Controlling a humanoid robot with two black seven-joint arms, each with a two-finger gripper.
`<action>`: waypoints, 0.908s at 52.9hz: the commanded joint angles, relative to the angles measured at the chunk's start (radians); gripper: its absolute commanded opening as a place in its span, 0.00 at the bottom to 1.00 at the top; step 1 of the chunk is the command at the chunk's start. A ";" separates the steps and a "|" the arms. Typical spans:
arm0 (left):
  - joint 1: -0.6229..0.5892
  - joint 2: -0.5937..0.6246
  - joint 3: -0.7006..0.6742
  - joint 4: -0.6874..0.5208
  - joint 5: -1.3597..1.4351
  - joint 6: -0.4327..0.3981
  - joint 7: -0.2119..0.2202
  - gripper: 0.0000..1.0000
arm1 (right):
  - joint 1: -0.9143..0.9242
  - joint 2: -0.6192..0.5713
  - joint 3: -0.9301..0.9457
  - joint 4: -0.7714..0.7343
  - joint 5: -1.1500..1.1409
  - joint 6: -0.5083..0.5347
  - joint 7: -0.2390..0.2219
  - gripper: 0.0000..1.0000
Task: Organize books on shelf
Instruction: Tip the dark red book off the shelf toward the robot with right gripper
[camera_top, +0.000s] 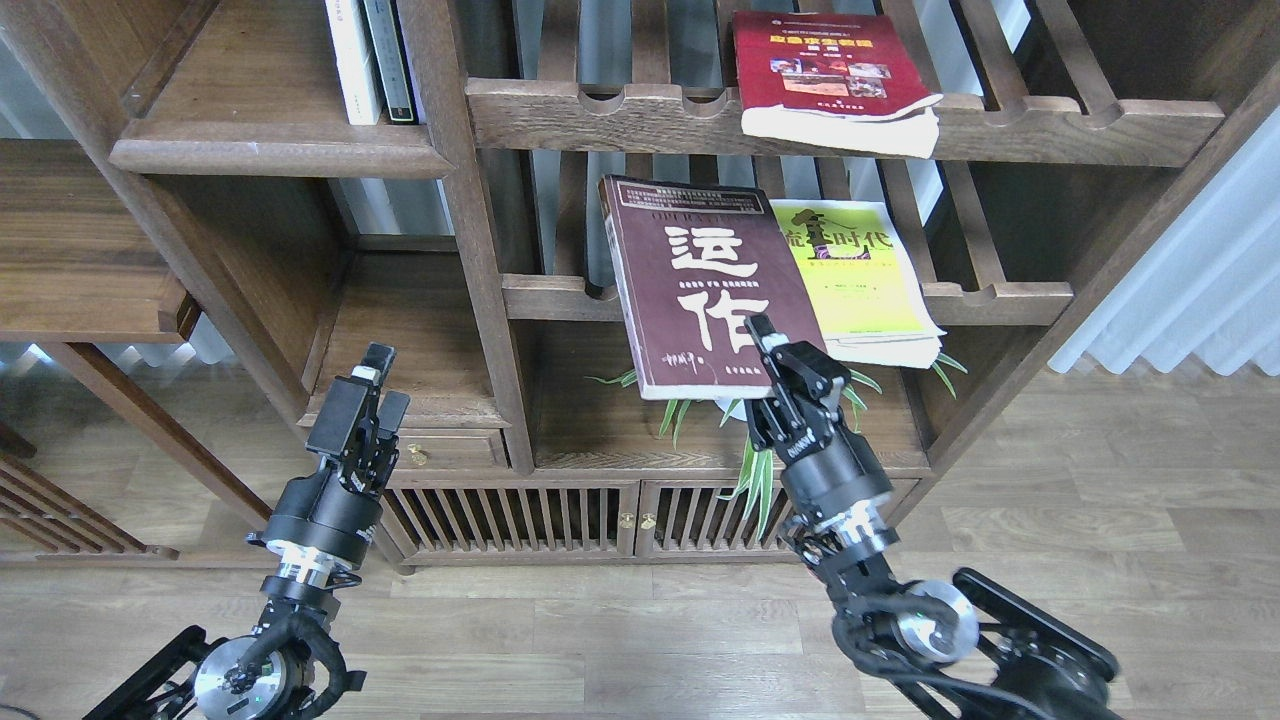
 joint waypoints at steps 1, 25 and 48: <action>-0.001 0.000 0.003 -0.002 -0.027 0.000 0.035 0.99 | -0.070 -0.041 -0.003 0.030 -0.031 0.000 -0.001 0.05; -0.051 0.057 0.043 -0.011 -0.211 0.000 0.217 0.98 | -0.155 -0.111 -0.007 0.115 -0.072 0.000 -0.101 0.05; -0.057 0.055 0.140 -0.040 -0.291 0.000 0.361 0.95 | -0.015 -0.073 -0.085 0.069 -0.073 0.000 -0.116 0.05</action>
